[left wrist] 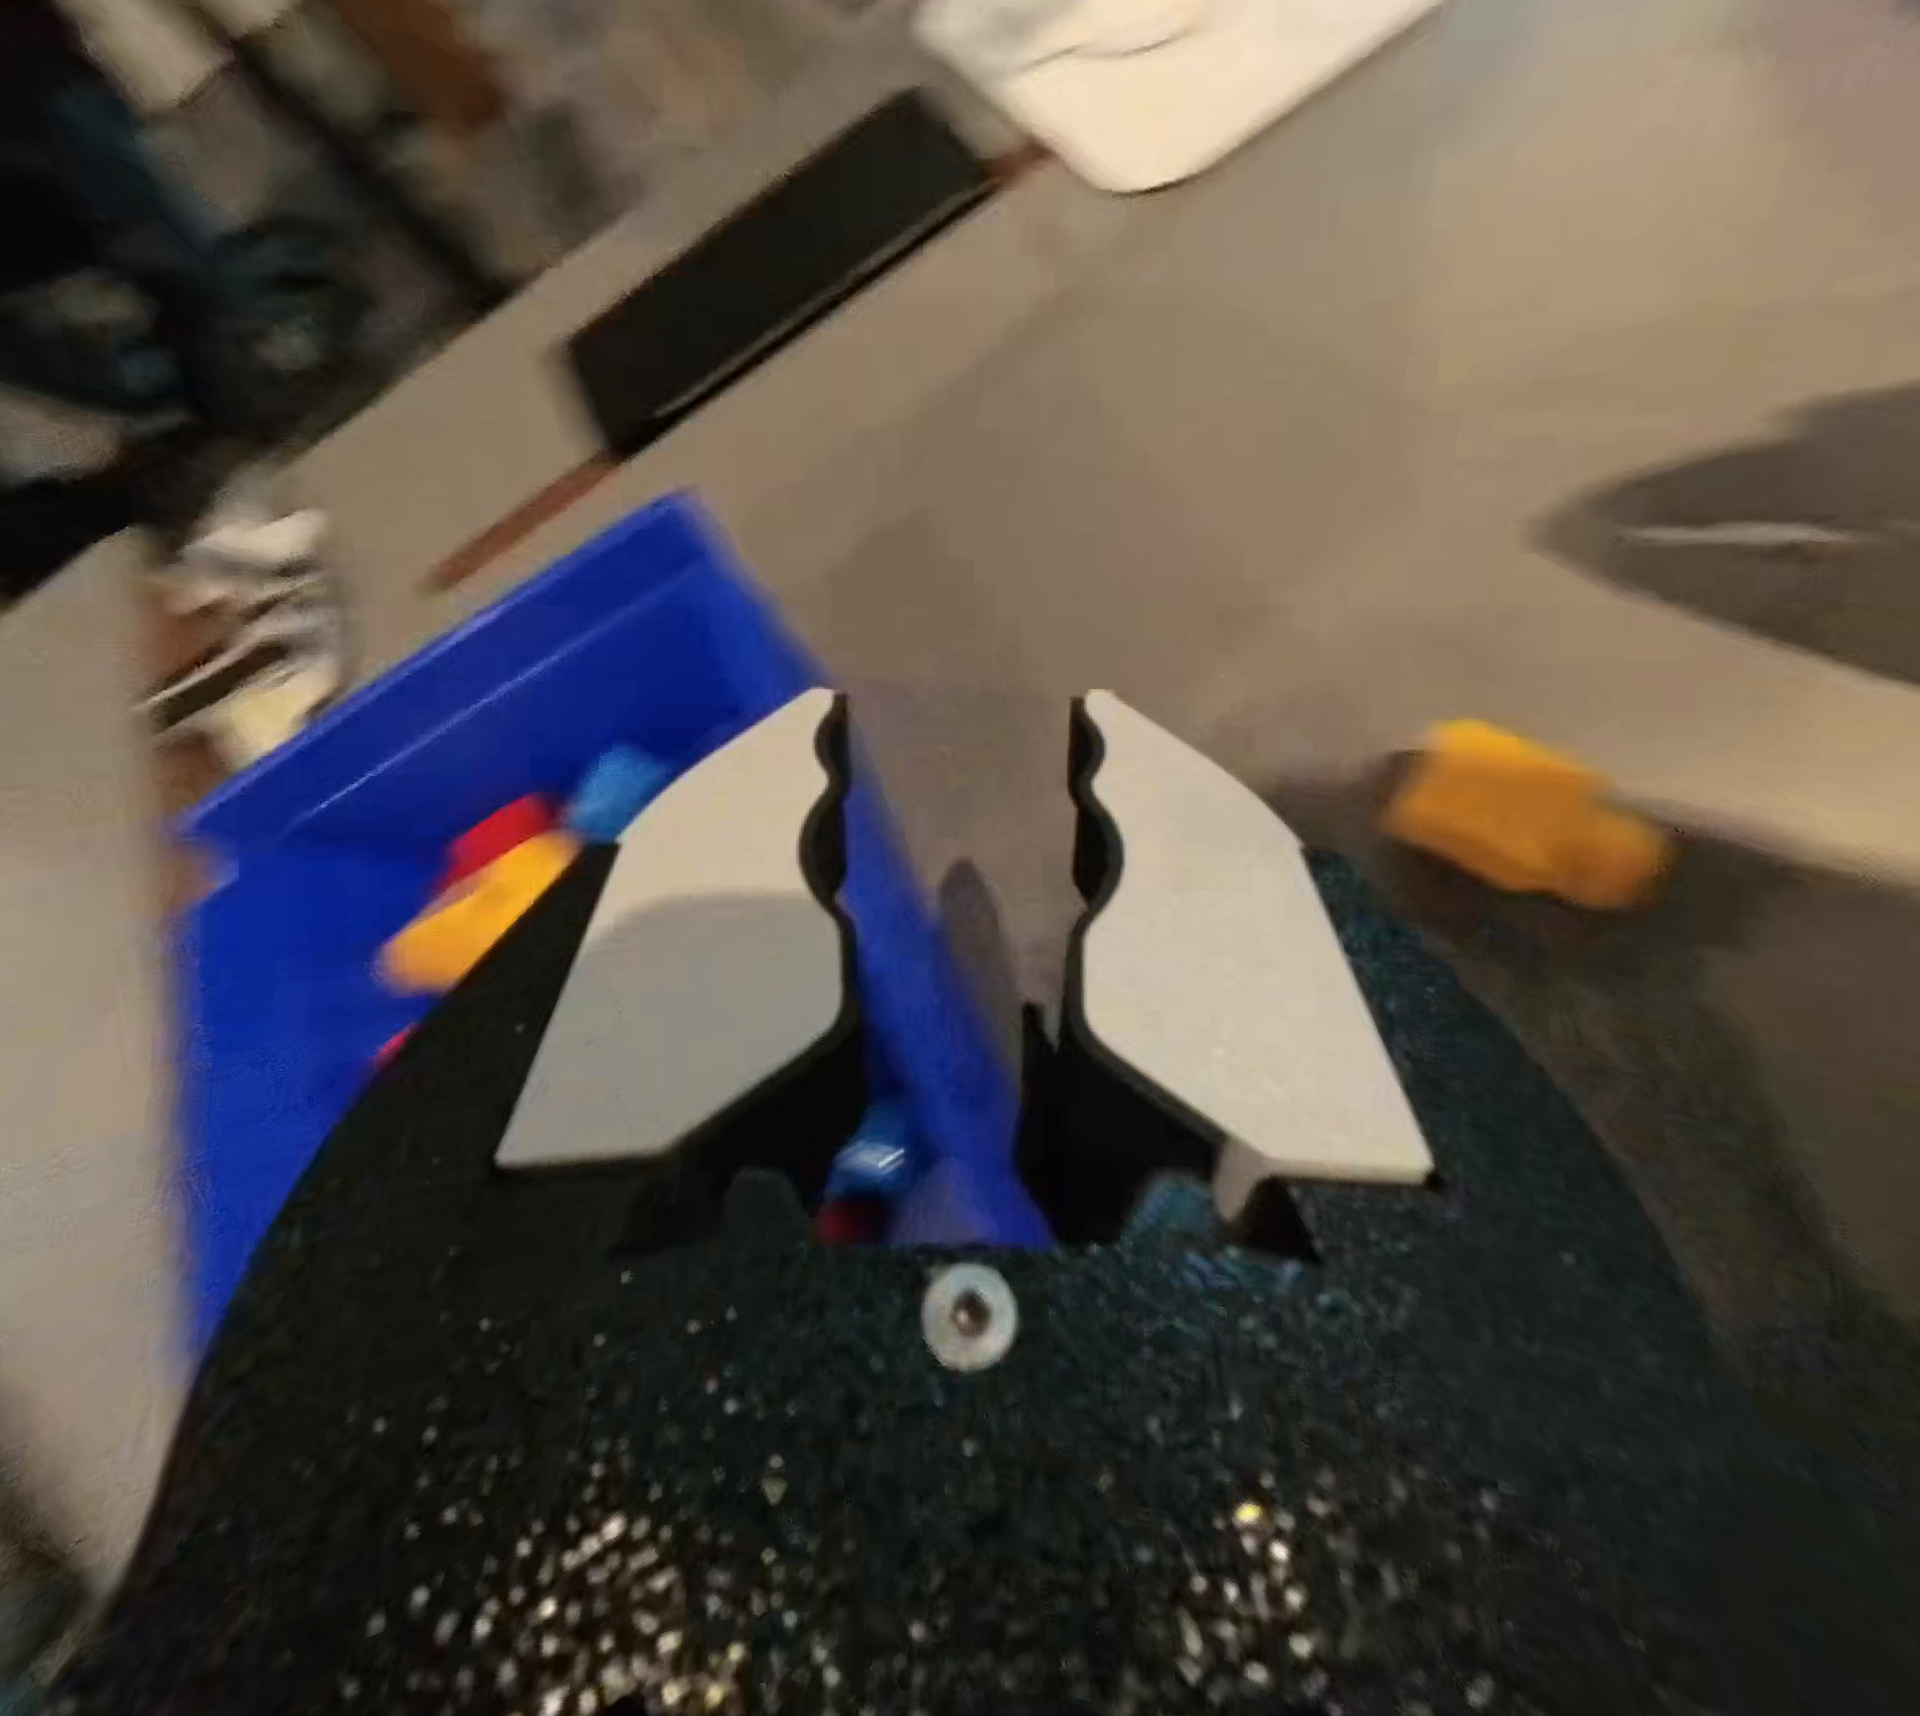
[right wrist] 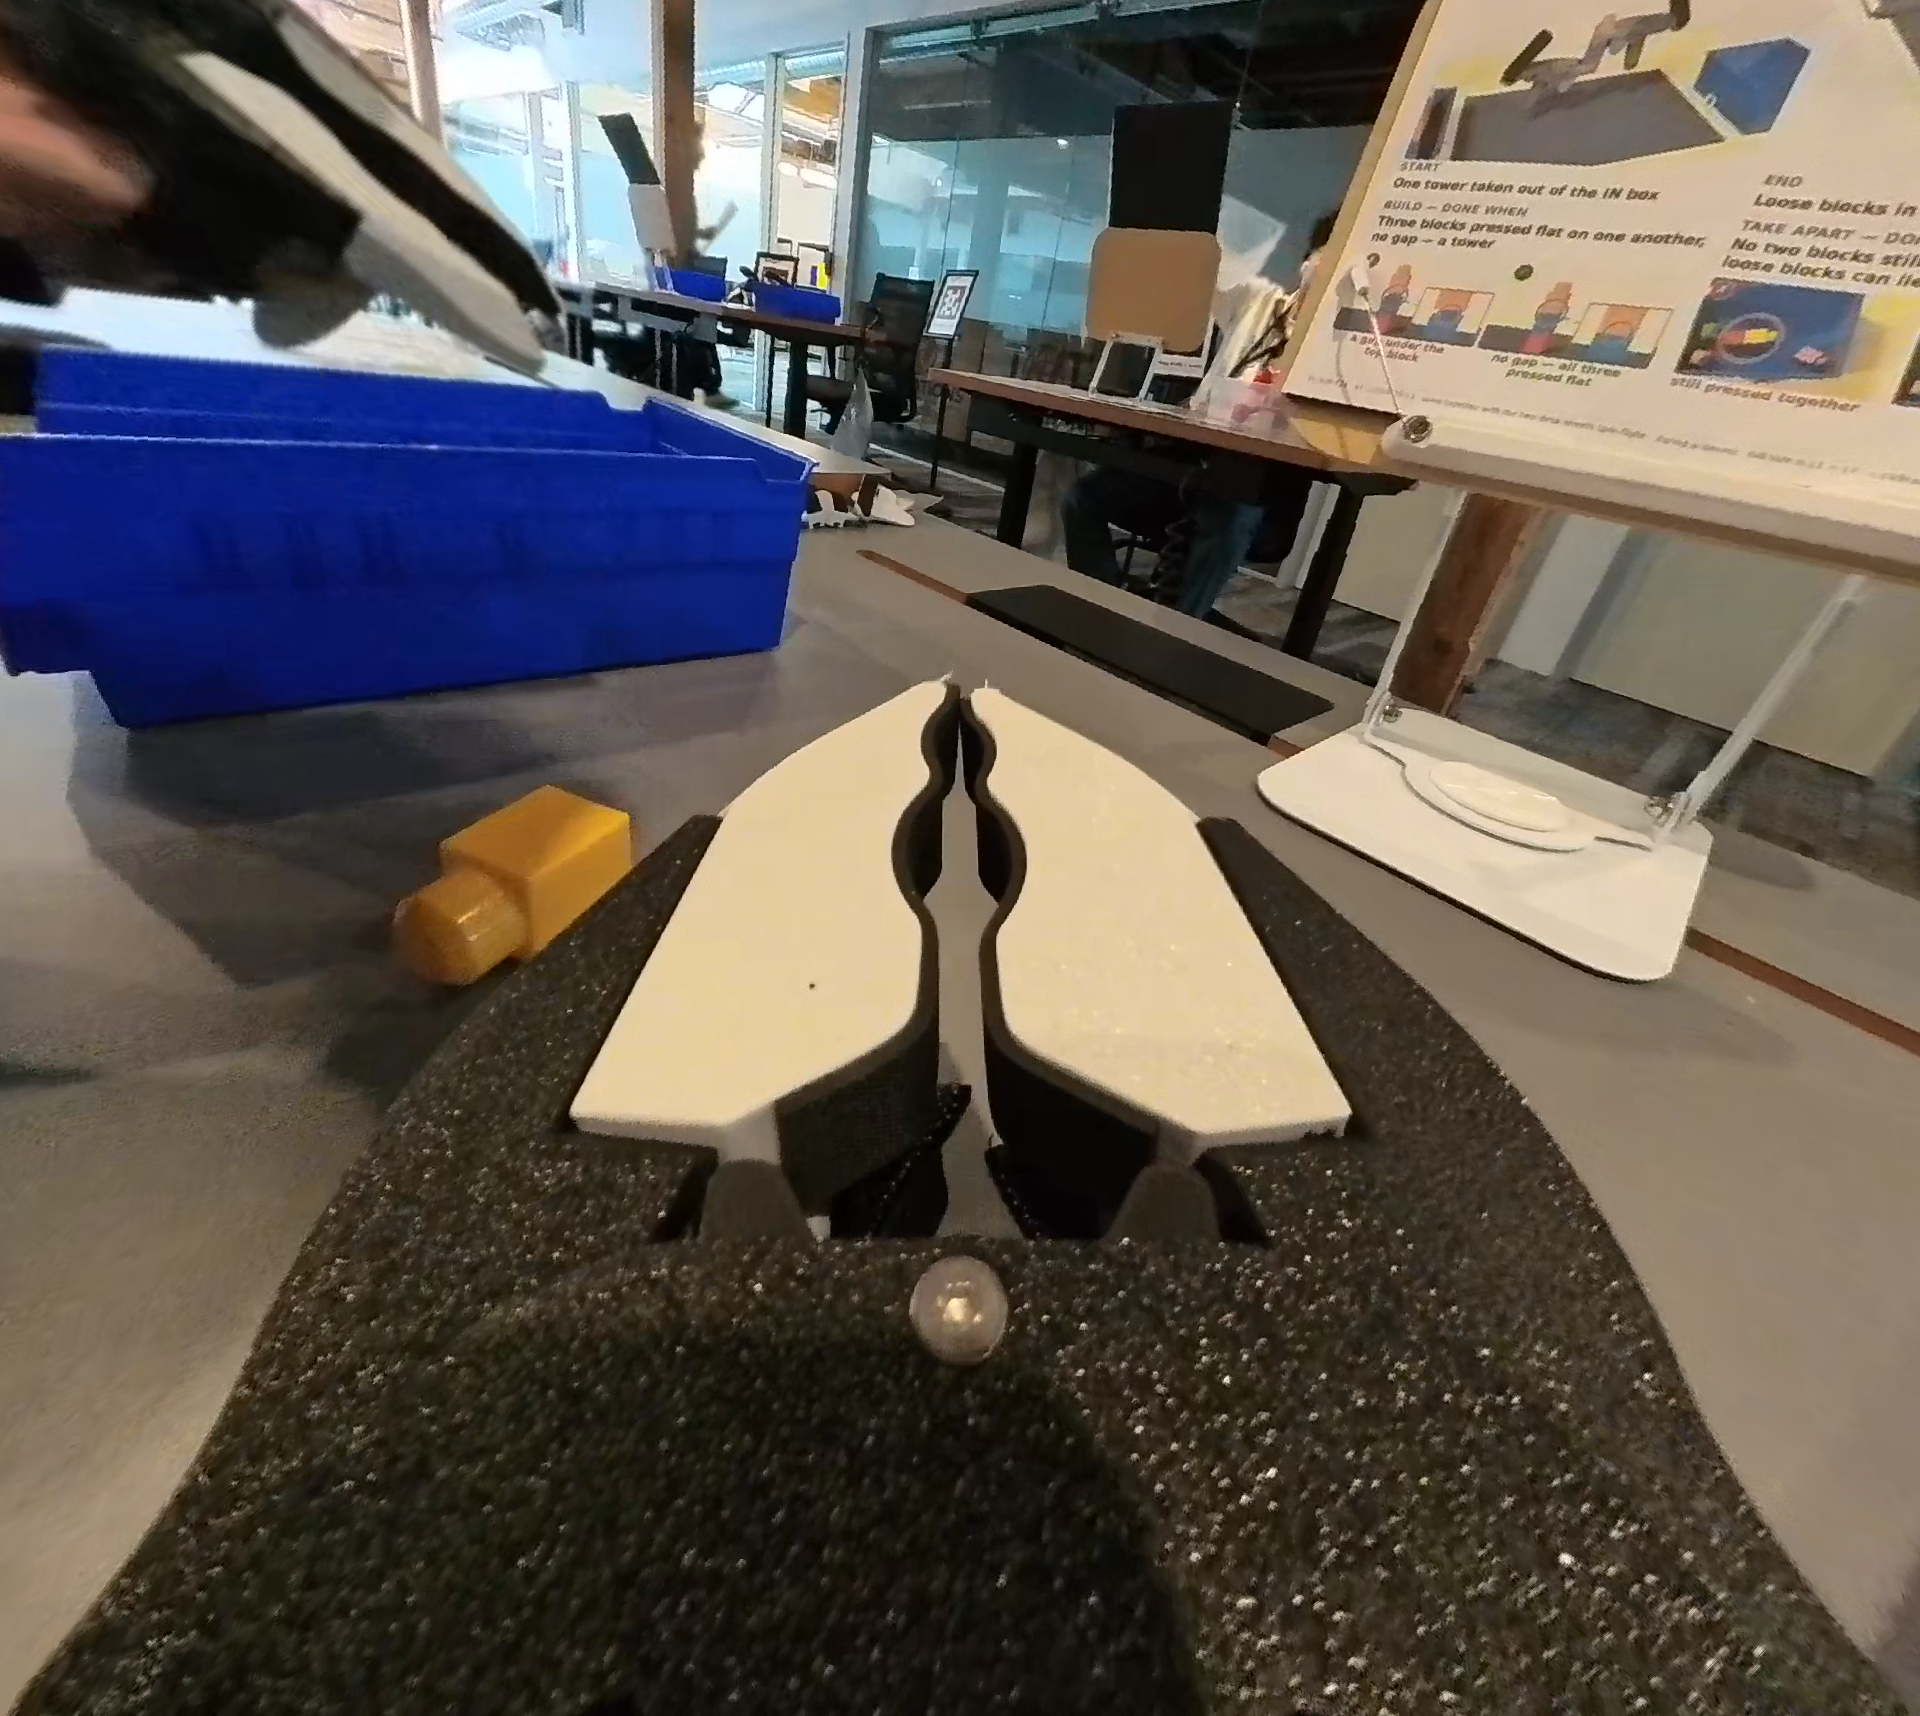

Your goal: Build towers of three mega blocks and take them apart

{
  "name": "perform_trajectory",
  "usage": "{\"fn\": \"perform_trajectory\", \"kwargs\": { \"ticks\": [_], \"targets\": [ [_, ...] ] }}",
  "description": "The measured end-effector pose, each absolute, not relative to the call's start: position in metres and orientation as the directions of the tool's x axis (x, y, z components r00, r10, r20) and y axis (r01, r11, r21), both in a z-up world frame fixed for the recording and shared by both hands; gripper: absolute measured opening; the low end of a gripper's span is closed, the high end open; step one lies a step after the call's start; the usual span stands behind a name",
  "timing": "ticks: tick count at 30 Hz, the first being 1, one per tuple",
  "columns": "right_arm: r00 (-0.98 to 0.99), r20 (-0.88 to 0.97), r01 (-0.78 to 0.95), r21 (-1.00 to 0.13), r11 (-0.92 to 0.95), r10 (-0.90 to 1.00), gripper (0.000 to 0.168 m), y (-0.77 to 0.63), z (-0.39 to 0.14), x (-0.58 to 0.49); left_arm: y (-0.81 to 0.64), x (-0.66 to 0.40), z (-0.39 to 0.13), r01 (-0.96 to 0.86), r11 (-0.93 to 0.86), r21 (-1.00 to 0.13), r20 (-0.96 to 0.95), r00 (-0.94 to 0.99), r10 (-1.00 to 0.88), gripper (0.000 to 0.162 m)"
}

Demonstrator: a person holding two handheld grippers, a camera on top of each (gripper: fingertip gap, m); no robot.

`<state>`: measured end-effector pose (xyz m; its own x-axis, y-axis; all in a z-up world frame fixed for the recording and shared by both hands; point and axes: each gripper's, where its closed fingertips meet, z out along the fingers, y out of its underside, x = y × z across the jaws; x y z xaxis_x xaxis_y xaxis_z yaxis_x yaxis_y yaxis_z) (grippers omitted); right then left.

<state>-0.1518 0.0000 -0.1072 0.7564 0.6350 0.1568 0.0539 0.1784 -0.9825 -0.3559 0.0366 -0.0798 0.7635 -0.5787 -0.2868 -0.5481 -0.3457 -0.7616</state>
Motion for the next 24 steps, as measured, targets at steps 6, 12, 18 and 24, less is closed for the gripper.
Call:
{"fn": "perform_trajectory", "kwargs": {
  "ticks": [6, 12, 18, 24],
  "targets": [
    [0.748, 0.166, 0.067, -0.982, 0.176, 0.643, 0.000, -0.001, -0.109, -0.155, 0.093, -0.472, -0.115, -0.441, -0.629, -0.640, -0.321, 0.897, -0.303, 0.058],
    [0.746, 0.175, 0.079, -0.981, 0.175, 0.643, 0.000, 0.000, -0.111, -0.156, 0.116, -0.513, -0.166, -0.244, -0.788, -0.565, -0.158, 0.969, -0.187, 0.070],
    [0.742, 0.180, 0.084, -0.981, 0.176, 0.646, 0.000, -0.001, -0.112, -0.157, 0.117, -0.515, -0.170, -0.340, -0.799, -0.496, -0.263, 0.936, -0.235, 0.038],
    [0.745, 0.179, 0.080, -0.980, 0.181, 0.642, 0.000, -0.001, -0.111, -0.156, 0.107, -0.448, -0.087, -0.462, -0.537, -0.706, -0.328, 0.885, -0.330, 0.038]
  ]
}}
